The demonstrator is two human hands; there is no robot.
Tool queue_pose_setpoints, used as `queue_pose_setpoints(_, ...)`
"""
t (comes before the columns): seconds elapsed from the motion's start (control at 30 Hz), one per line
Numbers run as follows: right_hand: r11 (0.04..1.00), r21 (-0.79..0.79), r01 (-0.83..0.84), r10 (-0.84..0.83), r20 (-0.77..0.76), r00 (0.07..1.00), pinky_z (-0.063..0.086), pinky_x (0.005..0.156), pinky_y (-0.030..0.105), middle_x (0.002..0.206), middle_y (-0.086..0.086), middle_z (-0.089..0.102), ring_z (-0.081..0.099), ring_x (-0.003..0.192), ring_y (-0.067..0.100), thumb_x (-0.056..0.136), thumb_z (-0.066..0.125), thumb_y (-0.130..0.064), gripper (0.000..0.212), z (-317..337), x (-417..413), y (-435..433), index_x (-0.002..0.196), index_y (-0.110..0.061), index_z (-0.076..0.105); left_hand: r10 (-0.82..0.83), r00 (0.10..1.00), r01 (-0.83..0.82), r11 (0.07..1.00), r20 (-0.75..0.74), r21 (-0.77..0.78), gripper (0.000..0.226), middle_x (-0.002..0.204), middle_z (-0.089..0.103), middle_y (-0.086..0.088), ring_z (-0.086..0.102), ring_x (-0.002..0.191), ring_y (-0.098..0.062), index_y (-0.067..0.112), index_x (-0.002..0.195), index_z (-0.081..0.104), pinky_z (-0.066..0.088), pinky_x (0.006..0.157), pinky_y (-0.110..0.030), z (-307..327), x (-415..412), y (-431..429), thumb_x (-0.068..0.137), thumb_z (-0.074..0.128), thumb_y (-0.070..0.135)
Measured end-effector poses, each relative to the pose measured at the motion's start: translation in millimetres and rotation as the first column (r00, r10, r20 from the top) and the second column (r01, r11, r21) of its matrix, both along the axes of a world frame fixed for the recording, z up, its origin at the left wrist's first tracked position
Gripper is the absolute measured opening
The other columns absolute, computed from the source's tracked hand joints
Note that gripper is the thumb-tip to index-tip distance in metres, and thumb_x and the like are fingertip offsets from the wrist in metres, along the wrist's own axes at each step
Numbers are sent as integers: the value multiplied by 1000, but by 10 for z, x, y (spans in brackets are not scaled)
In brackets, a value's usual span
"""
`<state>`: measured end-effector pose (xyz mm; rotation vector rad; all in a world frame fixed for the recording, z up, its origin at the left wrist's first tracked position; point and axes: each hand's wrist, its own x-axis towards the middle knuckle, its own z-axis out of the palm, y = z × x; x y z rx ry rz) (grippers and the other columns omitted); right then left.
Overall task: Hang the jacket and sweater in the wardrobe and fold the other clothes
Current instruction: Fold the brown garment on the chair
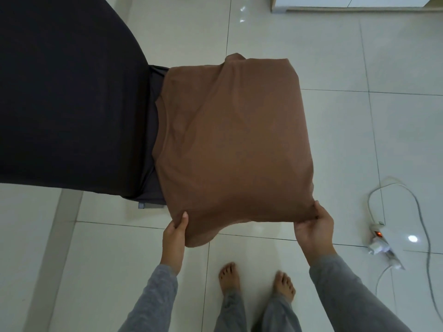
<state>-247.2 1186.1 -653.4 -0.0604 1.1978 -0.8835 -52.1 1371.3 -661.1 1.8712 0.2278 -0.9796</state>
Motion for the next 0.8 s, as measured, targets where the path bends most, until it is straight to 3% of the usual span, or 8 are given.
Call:
queue_pose_setpoints(0.13, 995, 90, 37, -37, 2, 999, 56, 64, 21, 87, -7, 74, 70, 82, 6, 99, 45, -32, 26, 63, -25, -8, 107, -17, 64, 158, 987, -159, 986, -27, -40, 22, 105, 66, 1, 62, 98, -19, 23, 108, 60, 49, 76, -27, 95, 14, 11, 93, 53, 38)
queue_pose_setpoints(0.27, 994, 53, 98, -85, -209, 974, 55, 60, 21, 106, -7, 66, 64, 90, 9, 99, 45, -24, 16, 130, -39, -49, 108, -22, 59, 252, 967, -255, 963, -40, -93, 28, 108, 68, -2, 64, 98, -24, 25, 114, 62, 54, 80, -36, 229, 62, -44, 93, 53, 40)
queue_pose_setpoints(0.37, 998, -7, 70, -67, -398, 915, 49, 59, 25, 97, -7, 61, 59, 82, 9, 99, 43, -20, 14, 222, -22, -88, 96, -24, 56, 296, 955, -296, 945, -22, -139, 24, 101, 69, 0, 65, 91, -21, 25, 110, 63, 54, 71, -32, 378, 128, -149, 94, 51, 39)
queue_pose_setpoints(0.47, 998, -51, 21, -46, -563, 825, 53, 65, 32, 94, -2, 59, 58, 83, 17, 99, 41, -18, 18, 294, 25, -154, 107, -13, 57, 316, 949, -311, 934, -4, -177, 27, 109, 67, -3, 63, 95, -18, 19, 114, 62, 51, 79, -32, 492, 211, -291, 95, 51, 35)
queue_pose_setpoints(0.57, 999, -51, 15, -46, -697, 716, 54, 67, 34, 107, 7, 58, 58, 91, 24, 98, 42, -19, 29, 305, 67, -234, 117, -5, 58, 329, 944, -319, 926, 18, -203, 30, 113, 65, -5, 62, 96, -15, 16, 118, 61, 49, 85, -30, 572, 308, -447, 96, 51, 33)
queue_pose_setpoints(0.8, 987, -113, -112, -20, -788, 615, 51, 73, 28, 105, 8, 61, 60, 88, 21, 97, 40, -17, 29, 346, 168, -526, 111, -4, 62, 342, 939, -336, 905, -21, -259, 16, 108, 69, -4, 64, 102, -19, 22, 101, 68, 50, 92, -37, 681, 635, -958, 93, 57, 31)
